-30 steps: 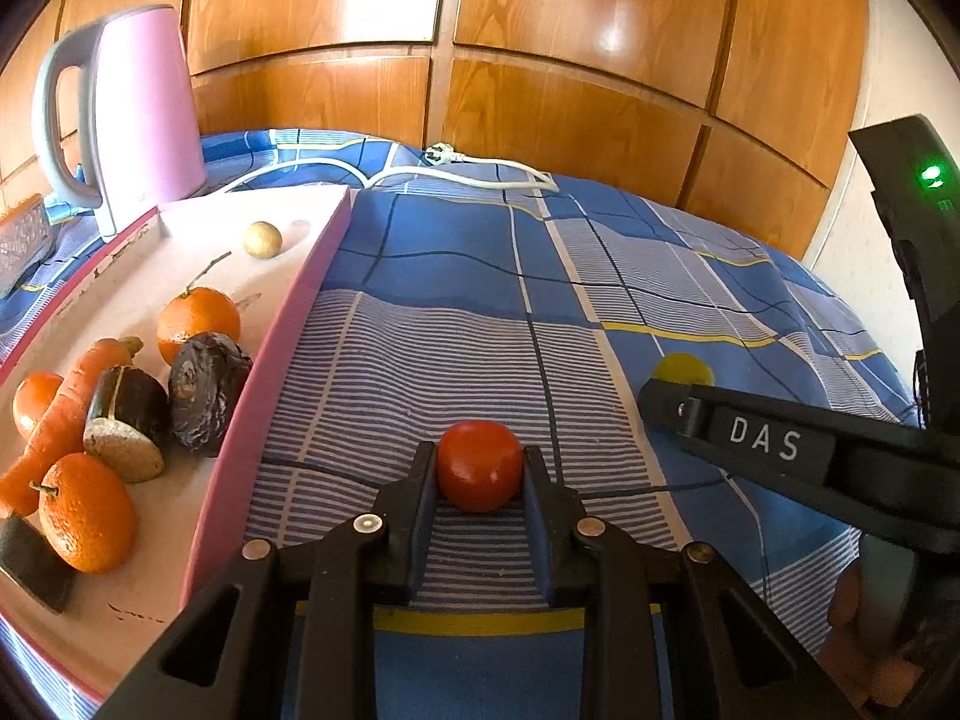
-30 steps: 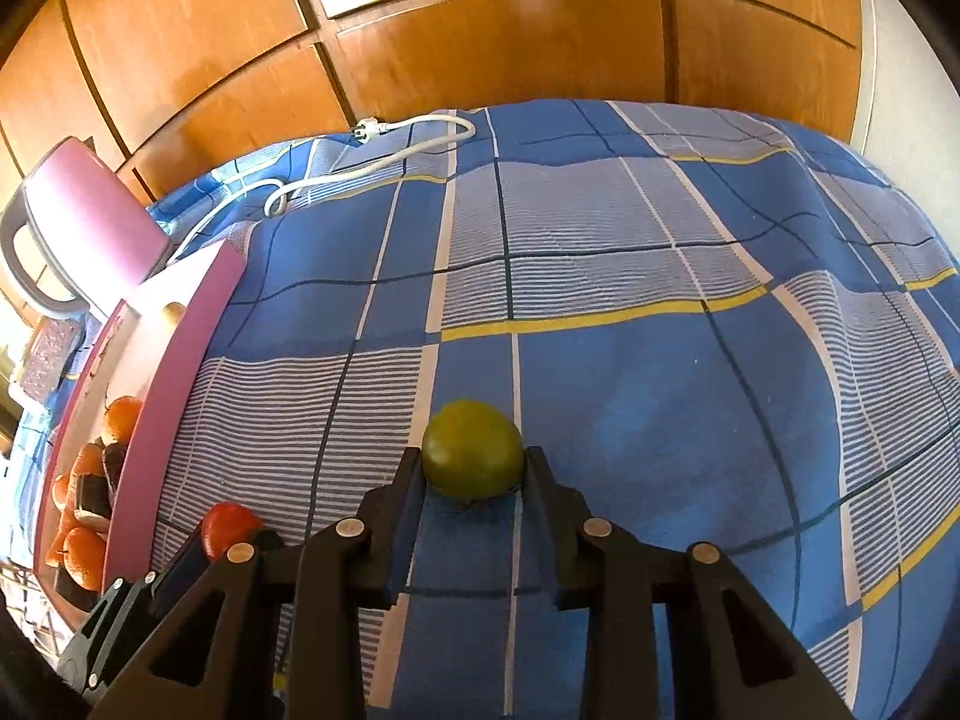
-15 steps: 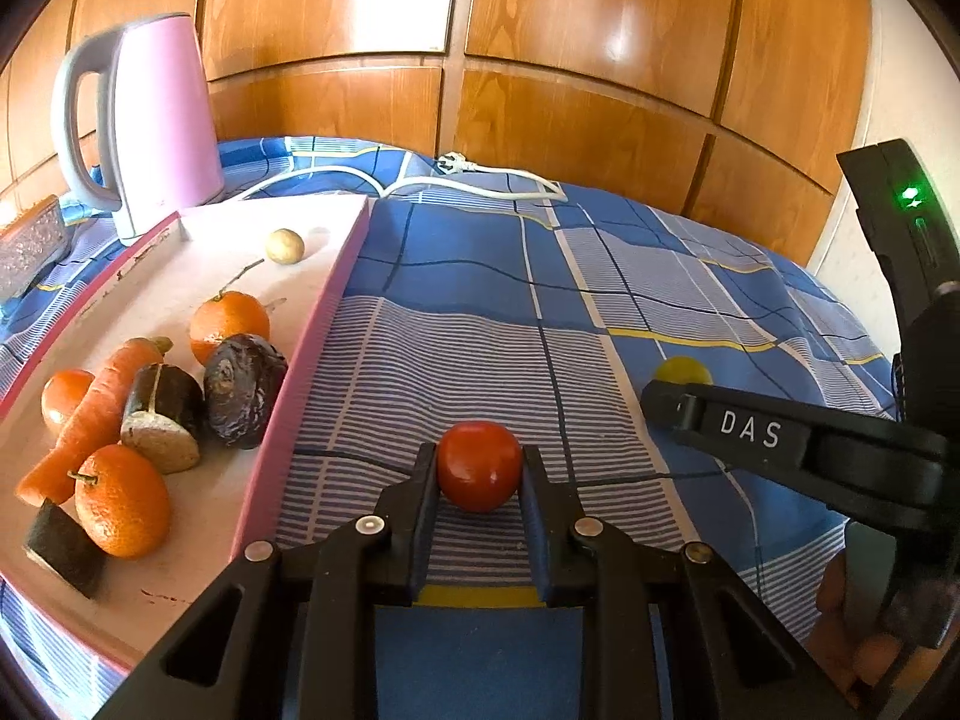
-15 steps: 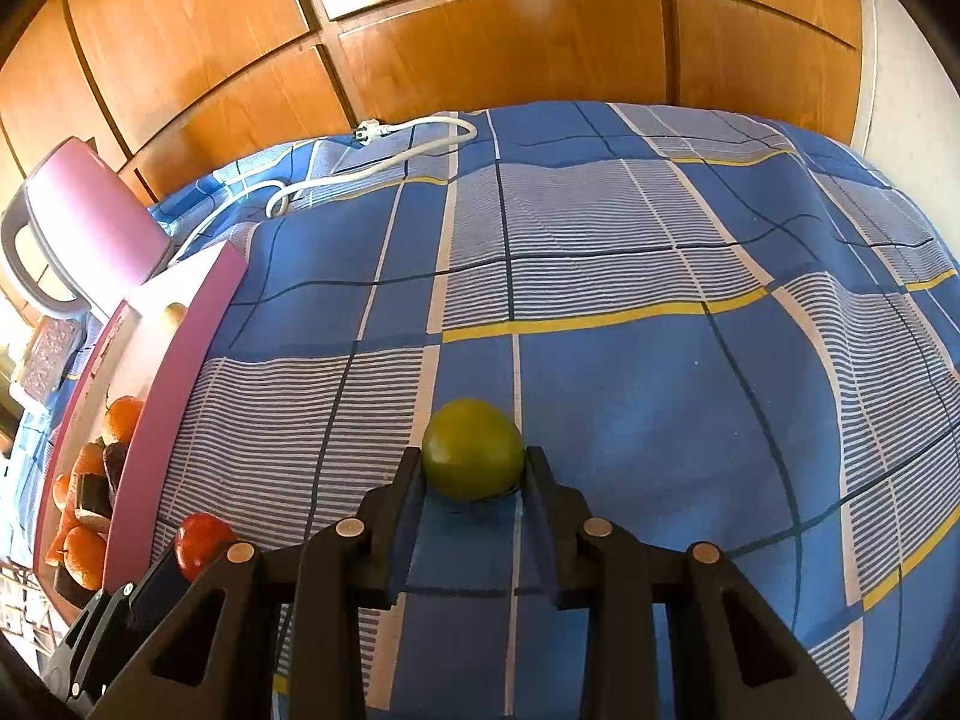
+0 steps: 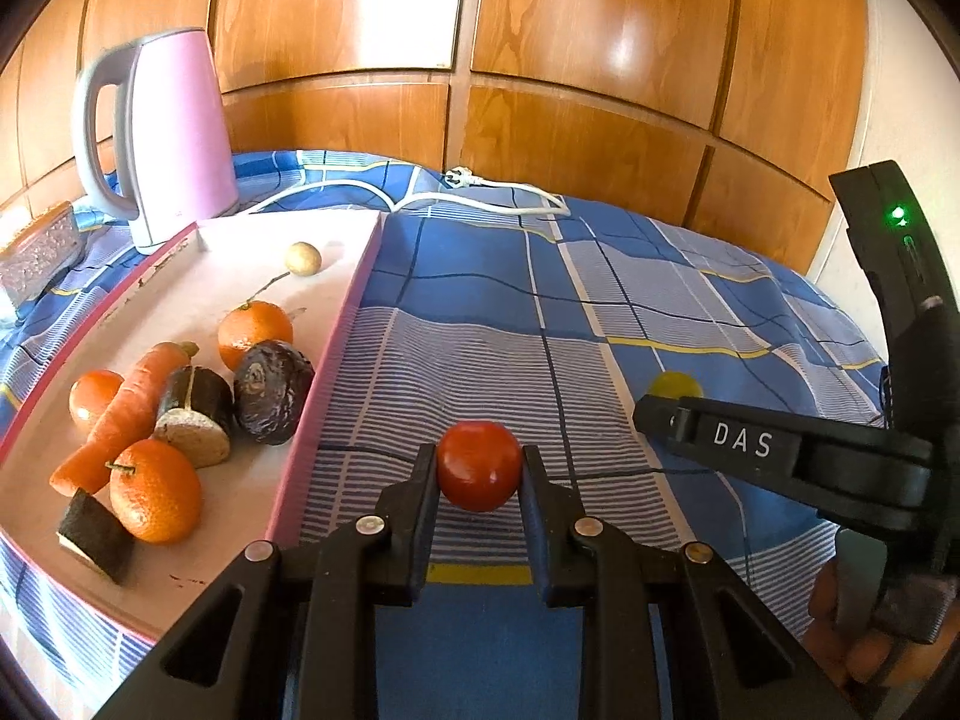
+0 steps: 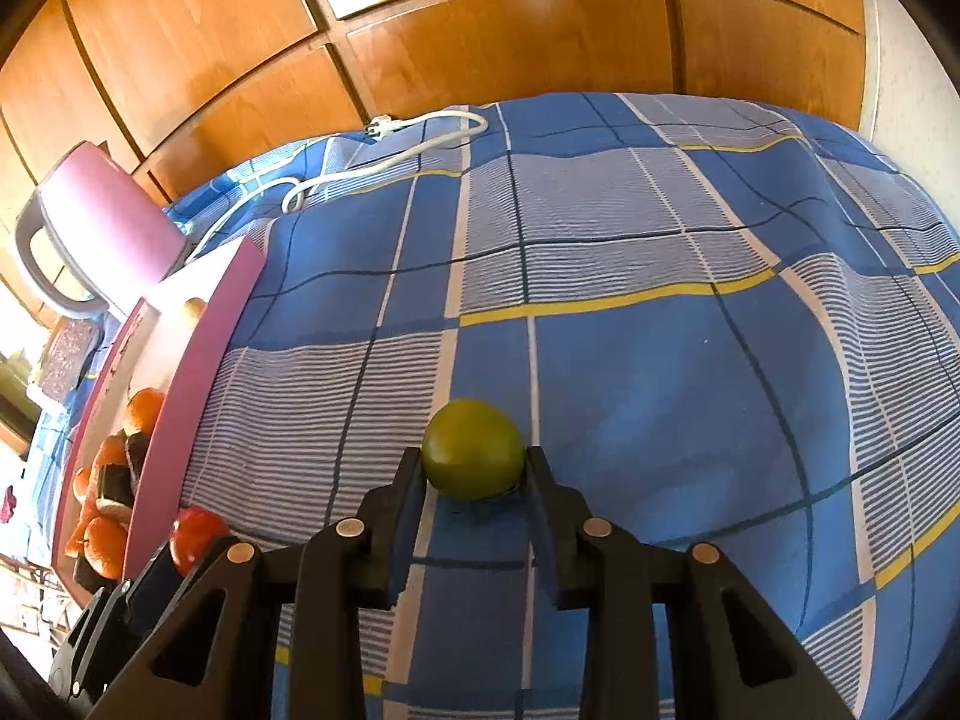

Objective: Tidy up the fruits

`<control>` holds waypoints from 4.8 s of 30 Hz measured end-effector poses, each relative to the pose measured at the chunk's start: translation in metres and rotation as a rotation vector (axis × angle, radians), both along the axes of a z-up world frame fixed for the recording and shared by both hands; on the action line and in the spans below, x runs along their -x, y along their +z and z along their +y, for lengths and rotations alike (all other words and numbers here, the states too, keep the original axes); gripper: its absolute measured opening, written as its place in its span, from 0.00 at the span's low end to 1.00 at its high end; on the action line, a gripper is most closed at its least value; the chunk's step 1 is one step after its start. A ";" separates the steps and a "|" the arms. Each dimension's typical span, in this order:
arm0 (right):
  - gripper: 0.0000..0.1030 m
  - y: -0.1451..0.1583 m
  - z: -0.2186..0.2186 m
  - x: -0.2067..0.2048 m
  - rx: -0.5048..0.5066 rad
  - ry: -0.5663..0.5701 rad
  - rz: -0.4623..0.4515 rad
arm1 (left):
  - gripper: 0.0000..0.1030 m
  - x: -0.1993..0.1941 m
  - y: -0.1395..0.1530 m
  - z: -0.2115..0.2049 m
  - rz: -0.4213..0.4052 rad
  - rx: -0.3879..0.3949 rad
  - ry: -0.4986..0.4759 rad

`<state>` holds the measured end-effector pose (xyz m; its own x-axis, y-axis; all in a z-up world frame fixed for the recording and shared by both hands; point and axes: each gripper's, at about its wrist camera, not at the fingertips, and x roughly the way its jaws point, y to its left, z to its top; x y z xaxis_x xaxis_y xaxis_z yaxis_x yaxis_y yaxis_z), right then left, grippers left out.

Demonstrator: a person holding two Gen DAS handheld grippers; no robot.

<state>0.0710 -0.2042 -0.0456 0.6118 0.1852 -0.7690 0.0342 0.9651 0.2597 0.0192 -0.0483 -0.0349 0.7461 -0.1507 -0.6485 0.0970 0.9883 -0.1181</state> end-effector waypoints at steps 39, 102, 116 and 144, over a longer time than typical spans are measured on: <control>0.32 0.044 0.053 0.030 0.081 0.199 -0.301 | 0.25 0.001 0.027 0.039 -0.077 0.042 0.166; 0.34 0.039 0.189 -0.014 -0.069 0.500 -0.166 | 0.27 -0.001 0.012 0.175 -0.013 0.154 0.637; 0.34 0.043 0.178 -0.010 -0.088 0.477 -0.193 | 0.40 -0.004 0.009 0.171 0.002 0.151 0.628; 0.35 0.056 0.126 0.052 0.146 0.421 -0.348 | 0.83 0.030 0.032 0.135 -0.124 0.076 0.510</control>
